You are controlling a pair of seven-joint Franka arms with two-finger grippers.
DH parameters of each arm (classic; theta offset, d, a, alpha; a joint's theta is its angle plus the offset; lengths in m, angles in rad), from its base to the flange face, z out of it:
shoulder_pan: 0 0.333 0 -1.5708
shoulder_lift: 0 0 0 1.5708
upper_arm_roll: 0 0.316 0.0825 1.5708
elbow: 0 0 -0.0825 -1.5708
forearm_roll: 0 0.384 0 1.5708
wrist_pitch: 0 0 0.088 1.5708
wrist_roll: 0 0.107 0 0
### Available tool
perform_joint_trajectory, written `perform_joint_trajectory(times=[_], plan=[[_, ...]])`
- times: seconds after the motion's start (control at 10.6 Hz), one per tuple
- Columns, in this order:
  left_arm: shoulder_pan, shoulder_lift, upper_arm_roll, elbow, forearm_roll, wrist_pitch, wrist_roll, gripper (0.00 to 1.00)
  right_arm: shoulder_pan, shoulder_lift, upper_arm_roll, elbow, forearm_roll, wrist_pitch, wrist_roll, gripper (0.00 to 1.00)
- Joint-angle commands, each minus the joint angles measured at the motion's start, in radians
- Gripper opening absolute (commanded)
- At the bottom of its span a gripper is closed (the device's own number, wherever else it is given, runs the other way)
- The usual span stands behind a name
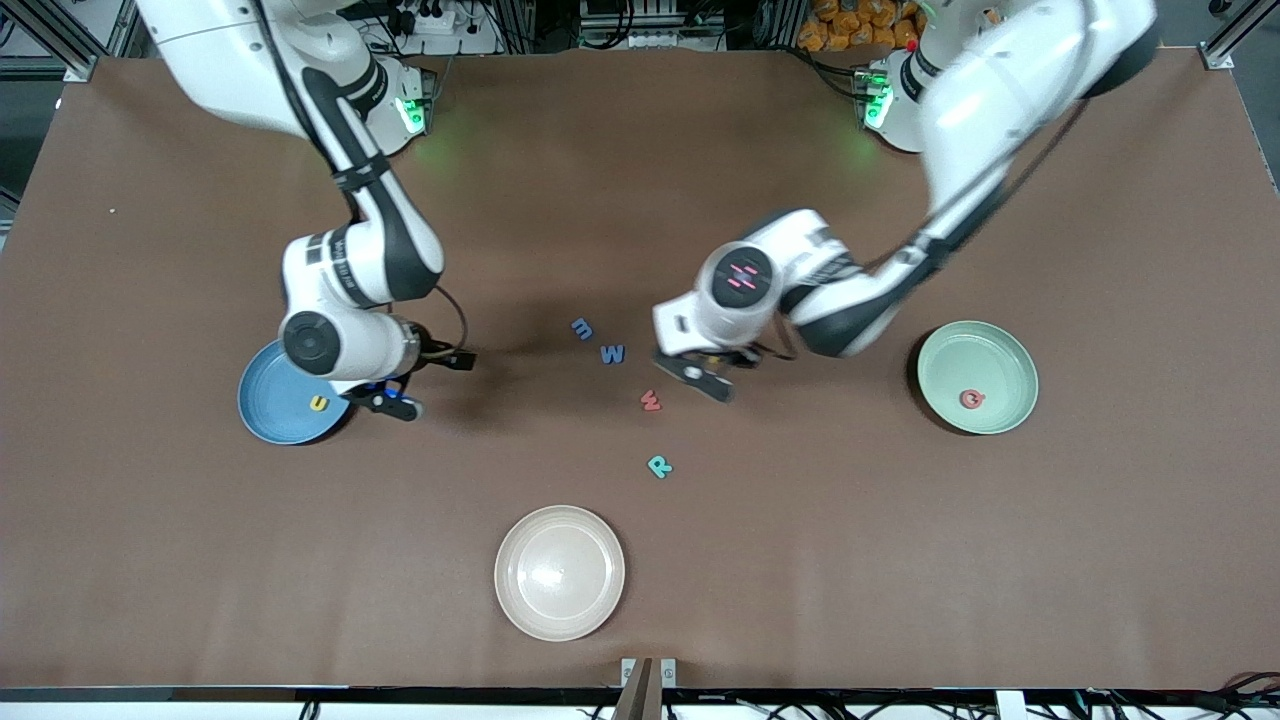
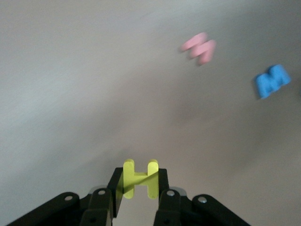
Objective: Sort upper and lower case letters into plates
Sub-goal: 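Place the H on the green plate while the right gripper reaches letters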
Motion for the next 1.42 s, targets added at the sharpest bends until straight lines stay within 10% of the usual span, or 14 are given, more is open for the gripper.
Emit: perform_joint_trajectory(times=[0.0, 1.32], plan=[[0.213, -0.030, -0.102, -0.025, -0.028, -0.128, 0.050, 0.00, 0.116, 0.005, -0.009, 0.009, 0.029, 0.049, 0.154, 1.00], [0.619, -0.014, -0.021, -0.074, 0.100, -0.156, 0.044, 0.00, 0.361, 0.136, -0.011, 0.020, 0.012, 0.339, 0.731, 0.96]])
